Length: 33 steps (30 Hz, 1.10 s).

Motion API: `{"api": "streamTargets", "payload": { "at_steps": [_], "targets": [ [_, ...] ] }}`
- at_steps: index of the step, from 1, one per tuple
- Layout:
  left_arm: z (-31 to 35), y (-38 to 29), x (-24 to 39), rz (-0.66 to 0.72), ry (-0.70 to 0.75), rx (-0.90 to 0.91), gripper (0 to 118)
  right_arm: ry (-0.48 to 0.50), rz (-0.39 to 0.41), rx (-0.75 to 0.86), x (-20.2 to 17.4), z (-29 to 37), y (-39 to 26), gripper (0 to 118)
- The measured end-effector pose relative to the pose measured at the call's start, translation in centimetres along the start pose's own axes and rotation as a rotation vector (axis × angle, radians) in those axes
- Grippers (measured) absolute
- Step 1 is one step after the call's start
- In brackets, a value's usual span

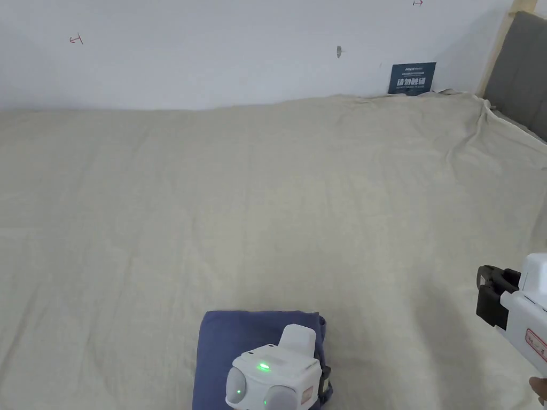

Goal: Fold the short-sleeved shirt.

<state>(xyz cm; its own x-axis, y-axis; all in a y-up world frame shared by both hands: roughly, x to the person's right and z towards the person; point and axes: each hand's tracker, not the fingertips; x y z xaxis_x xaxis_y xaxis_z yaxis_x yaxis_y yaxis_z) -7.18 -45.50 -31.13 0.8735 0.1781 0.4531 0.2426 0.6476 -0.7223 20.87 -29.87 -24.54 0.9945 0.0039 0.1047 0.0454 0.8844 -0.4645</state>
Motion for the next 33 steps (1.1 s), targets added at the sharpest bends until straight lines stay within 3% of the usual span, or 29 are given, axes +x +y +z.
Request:
{"api": "streamTargets", "payload": {
  "at_steps": [8,20,33],
  "targets": [
    [0.3,-0.6,0.5,-0.027,0.013,0.019,0,-0.007,-0.003,-0.004,0.3,0.2,-0.3,1],
    [9.1,5.3,-0.5,-0.029,0.018,0.34,0,0.007,0.008,0.091,-1.9,1.5,1.4,1],
    [17.9,9.2,-6.7,-0.035,0.304,0.657,0,0.026,0.056,0.27,-6.3,2.7,3.3,1]
  ]
}}
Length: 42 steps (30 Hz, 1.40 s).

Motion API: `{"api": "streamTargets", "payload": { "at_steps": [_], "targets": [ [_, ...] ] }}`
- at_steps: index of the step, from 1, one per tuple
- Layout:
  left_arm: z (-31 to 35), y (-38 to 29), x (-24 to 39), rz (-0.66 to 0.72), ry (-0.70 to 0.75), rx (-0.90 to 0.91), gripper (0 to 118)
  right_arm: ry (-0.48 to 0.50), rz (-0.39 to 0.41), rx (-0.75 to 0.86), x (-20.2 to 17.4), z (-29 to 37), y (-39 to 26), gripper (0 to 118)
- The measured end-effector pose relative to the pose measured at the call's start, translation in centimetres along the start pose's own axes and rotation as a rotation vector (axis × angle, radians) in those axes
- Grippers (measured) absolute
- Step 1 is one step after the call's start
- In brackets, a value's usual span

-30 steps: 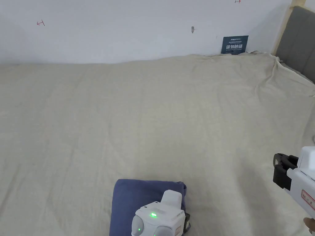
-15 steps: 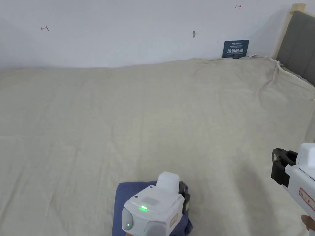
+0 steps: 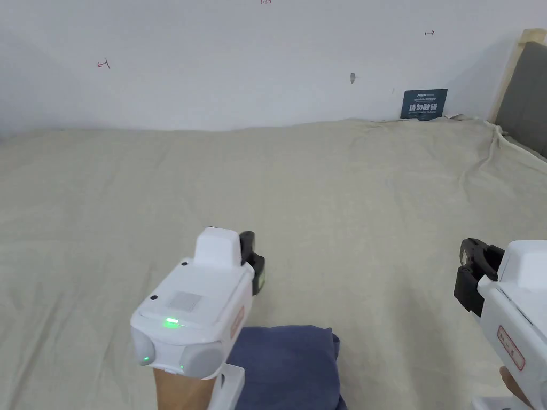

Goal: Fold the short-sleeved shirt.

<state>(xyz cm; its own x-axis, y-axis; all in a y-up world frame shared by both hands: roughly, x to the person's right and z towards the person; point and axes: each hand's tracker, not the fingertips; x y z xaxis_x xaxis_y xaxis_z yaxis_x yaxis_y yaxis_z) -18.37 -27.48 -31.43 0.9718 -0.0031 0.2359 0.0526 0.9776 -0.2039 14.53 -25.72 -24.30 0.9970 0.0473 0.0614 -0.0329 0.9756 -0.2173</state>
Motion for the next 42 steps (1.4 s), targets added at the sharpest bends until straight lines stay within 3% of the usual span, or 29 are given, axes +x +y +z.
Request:
{"api": "streamTargets", "payload": {
  "at_steps": [15,27,42],
  "targets": [
    [3.5,-1.7,-9.7,0.036,0.286,0.087,0,-0.005,0.058,0.156,-5.2,0.8,1.2,1],
    [4.4,-3.3,-11.3,0.06,0.326,0.063,0,0.001,0.04,0.148,-5.6,-0.8,-0.1,1],
    [4.8,-5.5,-11.8,0.106,0.309,-0.007,0,0.133,-0.017,-0.165,-11.3,-5.7,-9.0,1]
  ]
}}
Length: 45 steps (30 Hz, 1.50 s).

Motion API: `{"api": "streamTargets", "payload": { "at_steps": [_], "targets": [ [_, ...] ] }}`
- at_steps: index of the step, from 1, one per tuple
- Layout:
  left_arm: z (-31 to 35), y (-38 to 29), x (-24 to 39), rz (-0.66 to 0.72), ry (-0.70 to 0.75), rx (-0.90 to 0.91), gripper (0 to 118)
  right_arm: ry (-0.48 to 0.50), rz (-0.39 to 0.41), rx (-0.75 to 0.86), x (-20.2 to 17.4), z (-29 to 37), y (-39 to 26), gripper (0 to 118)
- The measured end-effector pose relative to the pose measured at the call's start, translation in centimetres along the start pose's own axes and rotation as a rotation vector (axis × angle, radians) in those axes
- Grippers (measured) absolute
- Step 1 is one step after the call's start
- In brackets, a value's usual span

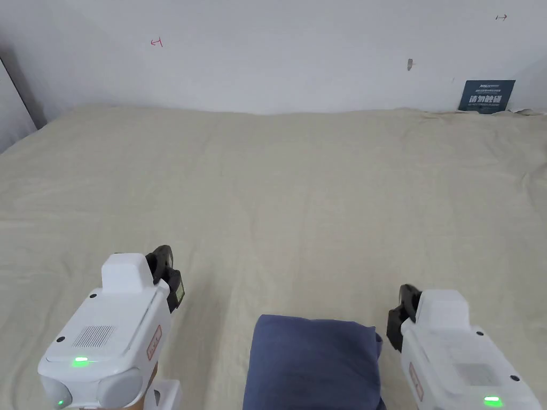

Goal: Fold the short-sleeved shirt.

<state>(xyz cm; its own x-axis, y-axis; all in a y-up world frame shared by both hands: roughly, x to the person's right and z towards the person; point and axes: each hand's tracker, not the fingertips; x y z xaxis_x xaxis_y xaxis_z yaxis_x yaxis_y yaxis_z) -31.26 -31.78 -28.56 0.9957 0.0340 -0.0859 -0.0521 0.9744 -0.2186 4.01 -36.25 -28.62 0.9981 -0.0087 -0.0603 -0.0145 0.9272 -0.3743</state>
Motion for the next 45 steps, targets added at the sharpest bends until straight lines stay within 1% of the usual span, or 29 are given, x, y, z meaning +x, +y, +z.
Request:
{"api": "streamTargets", "payload": {
  "at_steps": [9,13,17,20,24,27,28,30,31,33,35,37,38,39,45],
  "targets": [
    [-0.3,-1.7,-0.8,0.011,-0.009,-0.068,0,0.033,-0.01,-0.176,-3.0,-3.4,-5.8,1],
    [-0.4,-2.4,-0.8,0.021,-0.026,-0.1,0,0.037,-0.001,-0.23,-3.6,-4.5,-7.5,1],
    [-0.6,-3.4,-0.5,0.037,-0.065,-0.161,0,0.022,-0.017,-0.291,-3.6,-6.0,-9.0,1],
    [-1.0,-4.3,-0.3,0.071,-0.12,-0.253,0,0.016,-0.005,-0.33,-3.7,-6.7,-10.5,1],
    [-2.0,-5.8,0.5,0.1,-0.198,-0.415,0,0.007,0.014,-0.306,-4.1,-6.6,-10.9,1],
    [-3.3,-7.2,1.3,0.129,-0.263,-0.558,0,0.006,0.007,-0.305,-4.0,-6.5,-11.0,0],
    [-3.8,-7.8,1.6,0.149,-0.284,-0.604,3,0.008,0.006,-0.304,-4.0,-6.5,-11.0,1],
    [-4.9,-8.7,2.0,0.164,-0.339,-0.702,13,0.008,0.009,-0.306,-4.0,-6.4,-10.9,1],
    [-5.6,-9.2,2.3,0.165,-0.365,-0.767,20,0.009,0.01,-0.308,-4.0,-6.4,-10.9,1],
    [-6.4,-9.8,2.5,0.178,-0.38,-0.808,50,0.011,0.005,-0.312,-3.9,-6.5,-10.8,1],
    [-7.3,-10.2,2.7,0.197,-0.396,-0.858,63,0.015,0.003,-0.313,-3.8,-6.4,-10.7,1],
    [-7.8,-10.3,2.9,0.206,-0.4,-0.894,85,0.017,0.002,-0.313,-3.8,-6.4,-10.8,1],
    [-7.9,-10.4,2.9,0.206,-0.409,-0.891,94,0.017,0.002,-0.313,-3.8,-6.3,-10.7,1],
    [-8.1,-10.4,2.9,0.208,-0.429,-0.896,98,0.017,0.002,-0.313,-3.8,-6.3,-10.8,1],
    [-10.2,-11.0,3.6,0.235,-0.487,-0.96,98,0.019,0.002,-0.312,-3.8,-6.3,-10.8,1]
  ]
}}
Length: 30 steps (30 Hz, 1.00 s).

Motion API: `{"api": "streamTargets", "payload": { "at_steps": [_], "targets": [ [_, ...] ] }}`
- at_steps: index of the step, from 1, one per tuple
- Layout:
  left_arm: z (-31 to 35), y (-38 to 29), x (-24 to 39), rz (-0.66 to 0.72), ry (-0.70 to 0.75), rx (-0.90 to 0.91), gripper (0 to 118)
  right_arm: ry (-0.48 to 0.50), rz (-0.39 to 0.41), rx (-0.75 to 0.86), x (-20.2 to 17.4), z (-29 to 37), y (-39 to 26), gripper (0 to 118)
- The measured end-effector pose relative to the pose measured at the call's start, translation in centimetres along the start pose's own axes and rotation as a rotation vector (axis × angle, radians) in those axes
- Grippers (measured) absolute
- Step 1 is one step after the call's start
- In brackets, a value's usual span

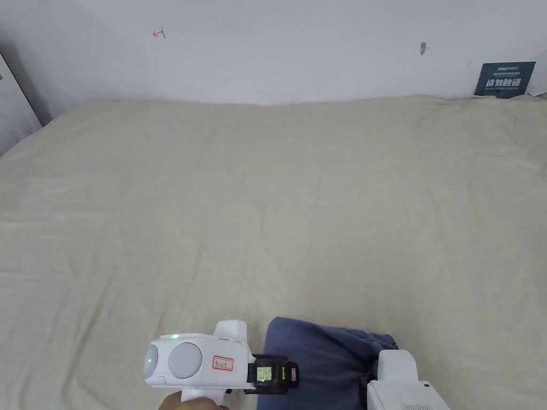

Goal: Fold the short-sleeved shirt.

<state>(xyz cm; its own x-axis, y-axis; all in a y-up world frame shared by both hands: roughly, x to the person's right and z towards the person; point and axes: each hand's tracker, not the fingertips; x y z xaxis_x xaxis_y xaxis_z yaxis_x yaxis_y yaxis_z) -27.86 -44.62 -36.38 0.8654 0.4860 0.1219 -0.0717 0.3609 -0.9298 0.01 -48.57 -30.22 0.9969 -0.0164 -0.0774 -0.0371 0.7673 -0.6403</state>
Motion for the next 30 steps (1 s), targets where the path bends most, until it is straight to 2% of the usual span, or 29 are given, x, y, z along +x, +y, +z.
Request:
{"api": "streamTargets", "payload": {
  "at_steps": [4,6,9,10,12,15,19,25,30],
  "targets": [
    [-0.9,0.6,0.1,0.021,-0.038,-0.037,93,0.003,0.005,0.0,0.0,0.1,0.1,1],
    [-1.1,0.9,0.2,0.015,-0.065,-0.044,76,0.005,0.004,-0.001,0.0,0.1,0.1,1],
    [-1.6,1.4,0.2,0.02,-0.071,-0.063,68,0.006,0.001,-0.003,0.1,0.0,0.1,1],
    [-1.7,1.4,0.1,0.011,-0.069,-0.071,62,0.007,0.001,-0.003,0.1,0.0,0.1,1],
    [-1.5,1.6,-0.2,0.007,-0.083,-0.081,42,0.008,0.001,-0.004,0.1,0.1,0.1,1],
    [-1.6,1.8,-0.2,0.032,-0.126,-0.103,24,0.01,0.003,-0.005,0.2,0.1,0.1,1],
    [-1.5,1.5,1.1,-0.02,-0.097,-0.089,21,0.012,0.0,-0.011,0.3,0.0,0.2,1],
    [-0.2,1.4,1.6,-0.018,-0.088,-0.052,19,0.023,0.008,-0.005,0.6,0.7,1.0,1],
    [1.8,2.4,1.9,-0.045,-0.09,-0.018,18,0.039,-0.002,0.111,1.1,3.7,3.7,1]
  ]
}}
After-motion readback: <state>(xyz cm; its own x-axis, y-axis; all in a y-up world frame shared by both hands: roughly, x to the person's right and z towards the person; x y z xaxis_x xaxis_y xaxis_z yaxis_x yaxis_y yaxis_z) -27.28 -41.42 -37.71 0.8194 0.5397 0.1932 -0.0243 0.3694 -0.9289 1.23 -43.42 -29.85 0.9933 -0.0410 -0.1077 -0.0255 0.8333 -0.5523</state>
